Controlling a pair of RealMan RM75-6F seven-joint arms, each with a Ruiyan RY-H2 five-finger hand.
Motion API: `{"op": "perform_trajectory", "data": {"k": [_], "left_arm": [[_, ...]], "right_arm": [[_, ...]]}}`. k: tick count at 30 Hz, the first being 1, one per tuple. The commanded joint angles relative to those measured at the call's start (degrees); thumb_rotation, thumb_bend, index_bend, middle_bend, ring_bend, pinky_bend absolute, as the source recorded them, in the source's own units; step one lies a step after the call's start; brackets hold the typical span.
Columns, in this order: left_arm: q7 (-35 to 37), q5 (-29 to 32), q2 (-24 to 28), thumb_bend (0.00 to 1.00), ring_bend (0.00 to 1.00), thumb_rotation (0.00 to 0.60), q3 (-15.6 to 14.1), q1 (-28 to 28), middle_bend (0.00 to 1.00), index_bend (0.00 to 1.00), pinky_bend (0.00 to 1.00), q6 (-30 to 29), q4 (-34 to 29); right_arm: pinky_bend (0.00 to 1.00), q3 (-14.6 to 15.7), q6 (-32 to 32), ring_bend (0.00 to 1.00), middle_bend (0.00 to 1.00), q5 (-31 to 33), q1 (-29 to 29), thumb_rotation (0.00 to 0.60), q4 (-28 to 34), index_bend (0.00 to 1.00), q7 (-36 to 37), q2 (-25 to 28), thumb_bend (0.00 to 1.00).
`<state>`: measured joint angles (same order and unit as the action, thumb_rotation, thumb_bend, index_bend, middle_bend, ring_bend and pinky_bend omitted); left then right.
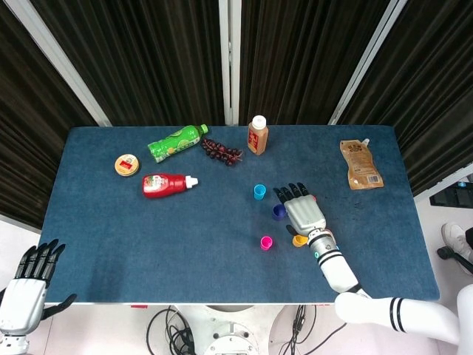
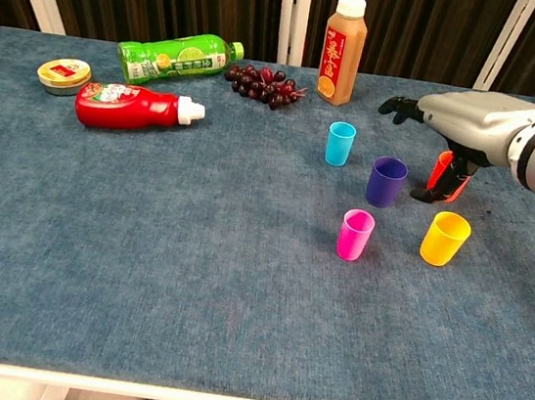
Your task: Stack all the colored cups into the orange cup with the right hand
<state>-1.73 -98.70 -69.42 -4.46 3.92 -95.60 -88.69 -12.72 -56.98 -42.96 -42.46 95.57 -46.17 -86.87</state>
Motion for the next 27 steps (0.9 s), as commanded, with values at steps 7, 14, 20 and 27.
{"op": "perform_trajectory", "data": {"k": [7, 14, 20, 27], "left_arm": [[0.2, -0.2, -0.6, 0.06, 0.00, 0.600, -0.2, -0.2, 0.00, 0.01, 0.00, 0.5, 0.7], [0.1, -0.1, -0.6, 0.06, 0.00, 0.600, -0.3, -0.2, 0.00, 0.01, 0.00, 0.5, 0.8], [0.4, 0.1, -0.6, 0.06, 0.00, 0.600, -0.2, 0.0, 0.00, 0.01, 0.00, 0.2, 1.0], [0.9, 0.3, -0.7, 0.06, 0.00, 0.600, -0.3, 0.2, 0.00, 0.01, 0.00, 0.1, 1.6]], "right_arm": [[0.00, 1.7, -0.3, 0.00, 0.14, 1.4, -1.5, 0.600, -2.0, 0.10, 1.8, -1.7, 0.22], [0.00, 2.7, -1.0, 0.00, 0.19, 1.2, -2.3, 0.600, -3.9, 0.18, 2.9, -3.2, 0.22], [0.00, 3.2, -1.7, 0.00, 0.22, 1.0, -3.0, 0.600, -5.7, 0.22, 3.5, -4.6, 0.23], [0.00, 3.3, -4.3, 0.00, 0.30, -0.4, -3.1, 0.600, -8.0, 0.30, 3.9, -6.9, 0.27]]}}
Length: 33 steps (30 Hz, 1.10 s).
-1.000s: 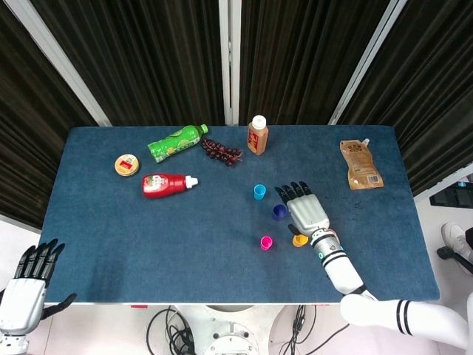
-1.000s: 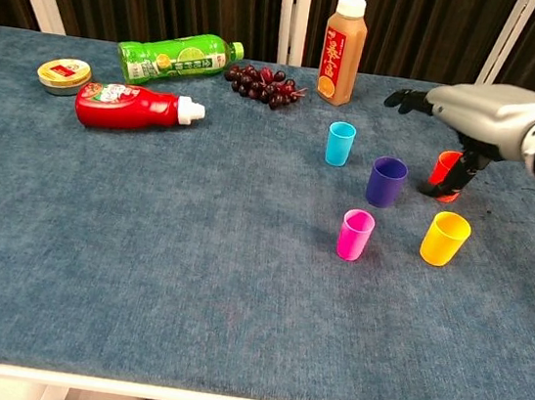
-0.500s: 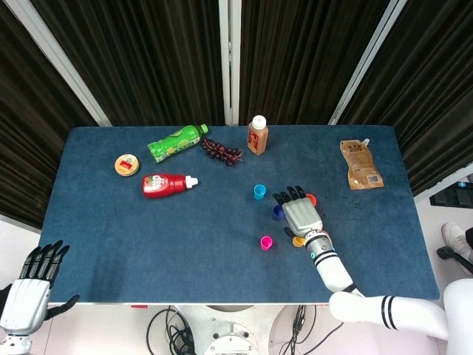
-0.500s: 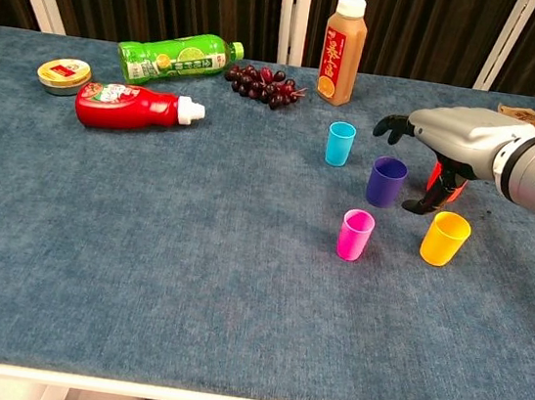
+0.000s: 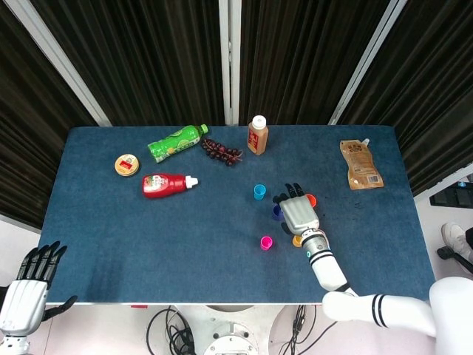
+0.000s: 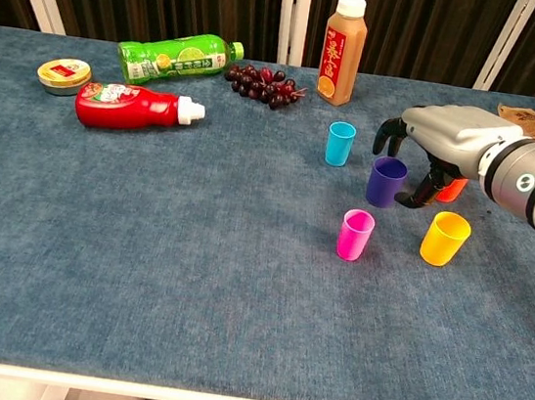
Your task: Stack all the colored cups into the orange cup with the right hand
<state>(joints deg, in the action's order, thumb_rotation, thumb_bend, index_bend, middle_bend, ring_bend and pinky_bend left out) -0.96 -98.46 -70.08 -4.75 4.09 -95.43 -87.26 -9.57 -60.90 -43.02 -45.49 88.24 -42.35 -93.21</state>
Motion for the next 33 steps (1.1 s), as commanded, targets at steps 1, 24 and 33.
{"op": "perform_trajectory", "data": {"k": [1, 24, 33], "left_arm": [[0.2, 0.1, -0.1, 0.06, 0.00, 0.600, 0.0, 0.1, 0.00, 0.01, 0.00, -0.1, 0.3], [1.8, 0.7, -0.3, 0.06, 0.00, 0.600, 0.0, 0.5, 0.00, 0.01, 0.00, -0.3, 1.8], [1.2, 0.3, -0.7, 0.06, 0.00, 0.600, 0.1, 0.1, 0.00, 0.01, 0.00, 0.1, 1.6]], "right_arm": [[0.00, 0.2, -0.5, 0.01, 0.31, -0.3, -0.1, 0.600, -0.9, 0.31, 0.0, -0.8, 0.27], [0.00, -2.4, -6.7, 0.11, 0.45, -7.2, 3.0, 0.600, 2.6, 0.50, 6.8, 4.1, 0.33], [0.00, -2.4, -6.6, 0.12, 0.46, -6.5, 5.5, 0.600, 2.1, 0.51, 8.7, 8.7, 0.33]]}}
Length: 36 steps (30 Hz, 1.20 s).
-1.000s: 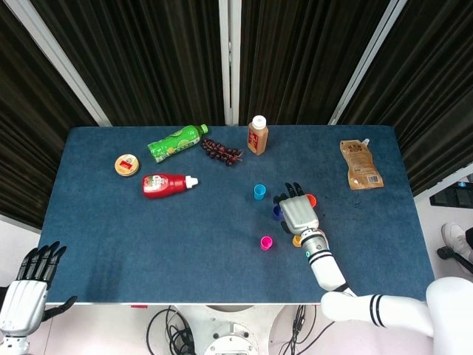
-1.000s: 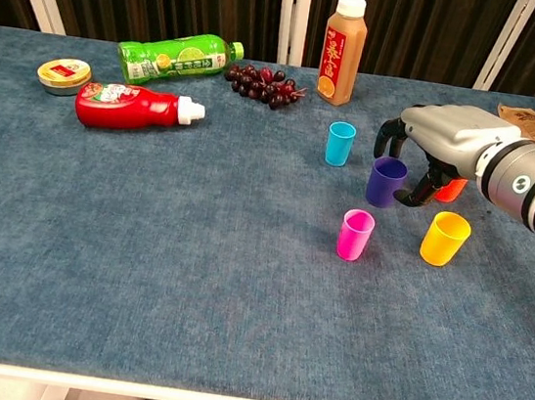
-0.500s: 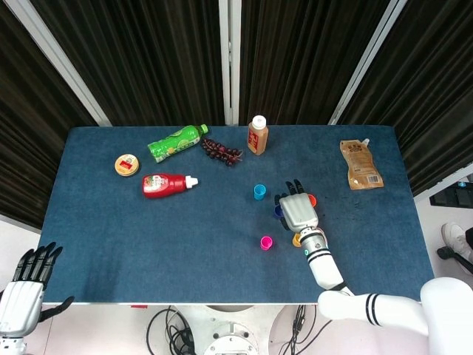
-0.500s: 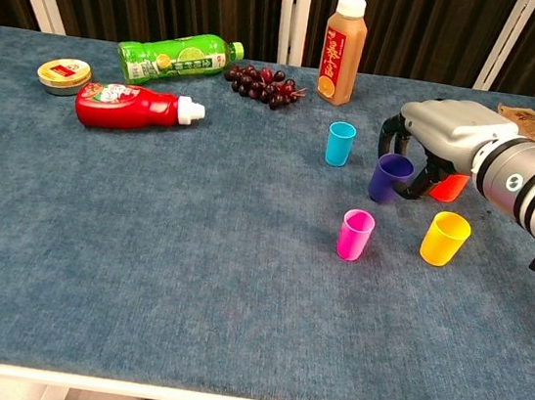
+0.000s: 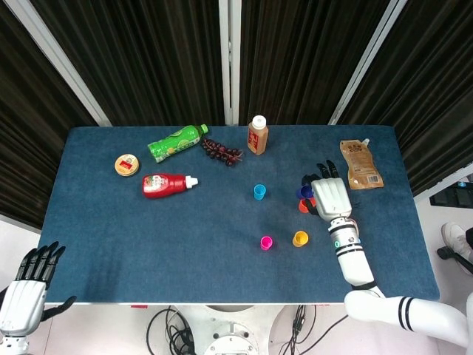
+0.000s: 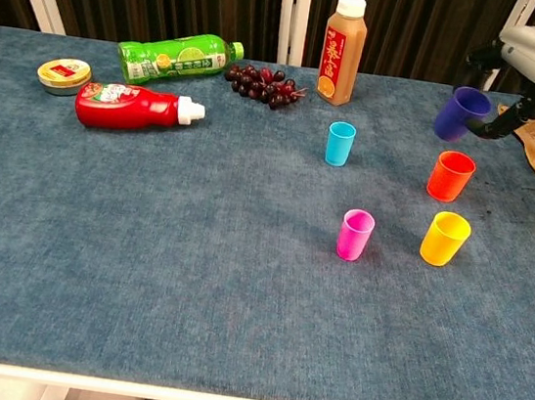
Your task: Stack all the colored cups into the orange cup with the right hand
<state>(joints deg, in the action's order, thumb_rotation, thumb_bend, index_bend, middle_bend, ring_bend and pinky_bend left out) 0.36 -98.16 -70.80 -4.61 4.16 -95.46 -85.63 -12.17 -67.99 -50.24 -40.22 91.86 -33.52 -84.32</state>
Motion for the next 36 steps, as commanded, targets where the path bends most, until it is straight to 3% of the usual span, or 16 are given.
{"op": "perform_trajectory", "data": {"k": [1, 13, 16, 18, 20, 24, 27, 30, 36], "left_arm": [[-0.2, 0.0, 0.2, 0.06, 0.00, 0.600, -0.1, -0.1, 0.00, 0.01, 0.00, 0.2, -0.1], [-0.1, 0.9, 0.4, 0.06, 0.00, 0.600, 0.1, -0.2, 0.00, 0.01, 0.00, 0.8, -0.3], [-0.2, 0.9, 0.4, 0.06, 0.00, 0.600, 0.1, -0.2, 0.00, 0.01, 0.00, 0.9, -0.3], [-0.2, 1.0, 0.4, 0.06, 0.00, 0.600, 0.1, -0.2, 0.00, 0.01, 0.00, 0.9, -0.3], [-0.1, 1.1, 0.3, 0.06, 0.00, 0.600, 0.2, -0.2, 0.00, 0.01, 0.00, 1.0, -0.2], [0.0, 1.1, 0.2, 0.06, 0.00, 0.600, 0.1, -0.2, 0.00, 0.01, 0.00, 1.1, 0.0], [0.3, 1.3, 0.1, 0.06, 0.00, 0.600, 0.1, -0.2, 0.00, 0.01, 0.00, 1.2, 0.1], [0.5, 1.4, 0.1, 0.06, 0.00, 0.600, 0.1, -0.1, 0.00, 0.01, 0.00, 1.1, 0.3], [0.2, 1.1, 0.0, 0.06, 0.00, 0.600, -0.2, -0.1, 0.00, 0.01, 0.00, 1.2, 0.2]], "right_arm": [[0.00, 0.3, 0.9, 0.12, 0.46, 1.4, 0.3, 0.600, -2.3, 0.51, -0.2, -0.4, 0.33], [0.00, 1.1, 4.7, 0.13, 0.46, 3.0, 0.2, 0.600, -5.3, 0.50, 0.2, -1.6, 0.33], [0.00, 1.3, 6.1, 0.10, 0.40, 4.3, 0.1, 0.600, -4.9, 0.35, -0.3, -1.1, 0.31], [0.00, 1.4, 6.7, 0.03, 0.25, 4.7, 0.1, 0.600, -4.6, 0.14, -0.1, -0.8, 0.28], [0.00, 1.1, 6.6, 0.00, 0.14, 4.4, 0.2, 0.600, -4.4, 0.01, 0.6, -0.6, 0.25], [0.00, 0.6, 5.5, 0.00, 0.08, 2.5, 1.0, 0.600, -3.4, 0.00, 2.9, 0.2, 0.23], [0.00, 0.6, 4.1, 0.00, 0.08, 0.5, 2.0, 0.600, 0.6, 0.00, 4.3, 2.7, 0.23], [0.00, 1.8, 0.4, 0.00, 0.11, -5.6, 4.6, 0.600, 8.1, 0.00, 6.0, 7.2, 0.23], [0.00, 8.3, -1.6, 0.00, 0.17, -16.9, 10.1, 0.600, 18.6, 0.04, 9.3, 17.4, 0.22]]}}
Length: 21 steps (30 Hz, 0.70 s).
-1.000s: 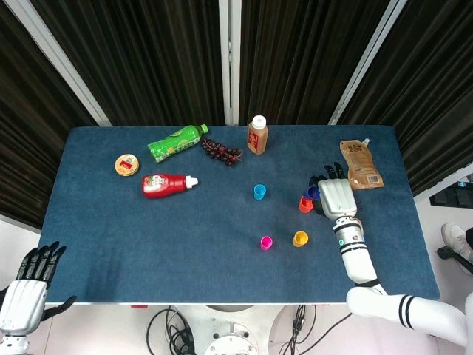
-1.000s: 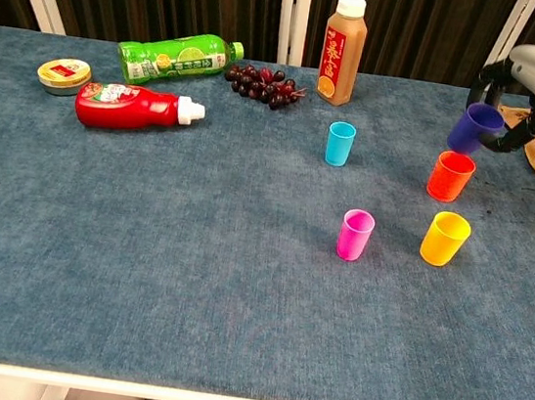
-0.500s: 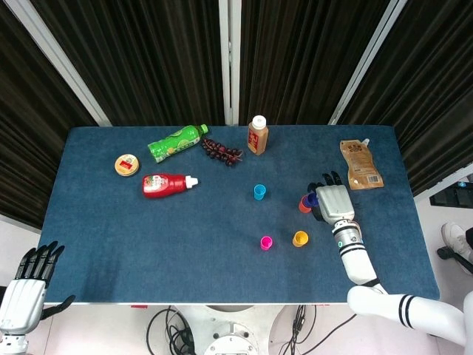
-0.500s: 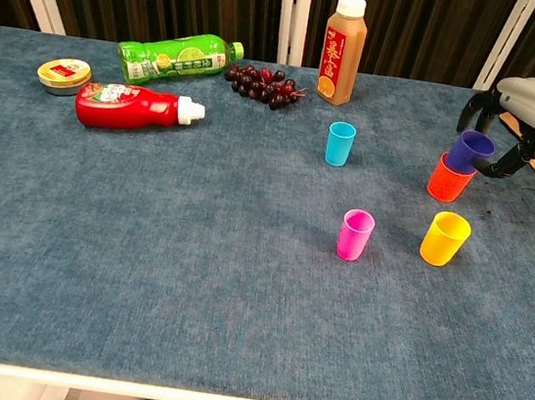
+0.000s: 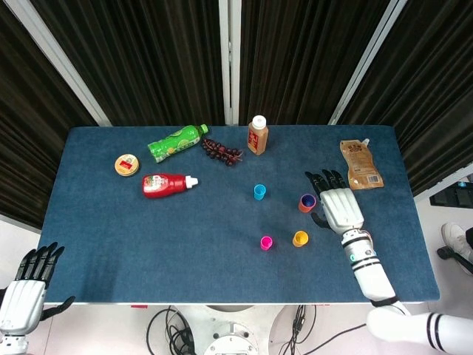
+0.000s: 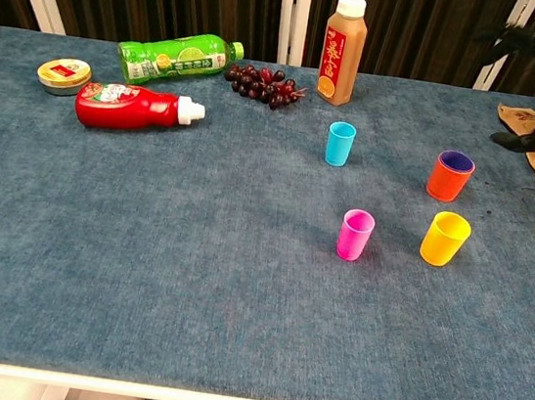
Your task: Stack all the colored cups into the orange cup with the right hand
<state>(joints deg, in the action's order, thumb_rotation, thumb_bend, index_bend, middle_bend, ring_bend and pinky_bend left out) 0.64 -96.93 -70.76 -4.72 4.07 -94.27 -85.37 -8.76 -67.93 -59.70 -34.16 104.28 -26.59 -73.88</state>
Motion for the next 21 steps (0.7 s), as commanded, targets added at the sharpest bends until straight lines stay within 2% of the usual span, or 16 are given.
{"op": "perform_trajectory", "data": {"k": [1, 4, 9, 13, 21], "left_arm": [[-0.2, -0.2, -0.2, 0.06, 0.00, 0.600, -0.1, 0.0, 0.00, 0.01, 0.00, 0.0, 0.0], [-0.3, -0.2, -0.7, 0.06, 0.00, 0.600, -0.2, 0.2, 0.00, 0.01, 0.00, -0.1, 0.3], [0.1, 0.1, -1.3, 0.06, 0.00, 0.600, -0.4, 0.5, 0.00, 0.01, 0.00, 0.0, 1.2], [0.3, -0.1, -1.3, 0.06, 0.00, 0.600, -0.5, 0.6, 0.00, 0.01, 0.00, -0.2, 1.4], [0.4, -0.3, -0.9, 0.06, 0.00, 0.600, -0.4, 0.5, 0.00, 0.01, 0.00, -0.4, 1.2]], "right_arm": [[0.00, 6.6, -0.8, 0.00, 0.18, -9.0, 4.5, 0.600, 6.7, 0.06, 2.1, 8.2, 0.22], [0.00, 9.6, 0.3, 0.00, 0.18, -11.8, 5.7, 0.600, 6.5, 0.08, 1.7, 8.5, 0.22], [0.00, 11.3, -0.1, 0.00, 0.18, -14.3, 7.7, 0.600, 0.4, 0.08, 2.0, 2.3, 0.23], [0.00, 10.8, 3.0, 0.00, 0.18, -12.1, 7.0, 0.600, -3.0, 0.09, 2.0, -1.6, 0.23], [0.00, 8.2, 4.2, 0.00, 0.20, -9.3, 6.0, 0.600, -6.4, 0.12, -0.7, -7.1, 0.24]]}}
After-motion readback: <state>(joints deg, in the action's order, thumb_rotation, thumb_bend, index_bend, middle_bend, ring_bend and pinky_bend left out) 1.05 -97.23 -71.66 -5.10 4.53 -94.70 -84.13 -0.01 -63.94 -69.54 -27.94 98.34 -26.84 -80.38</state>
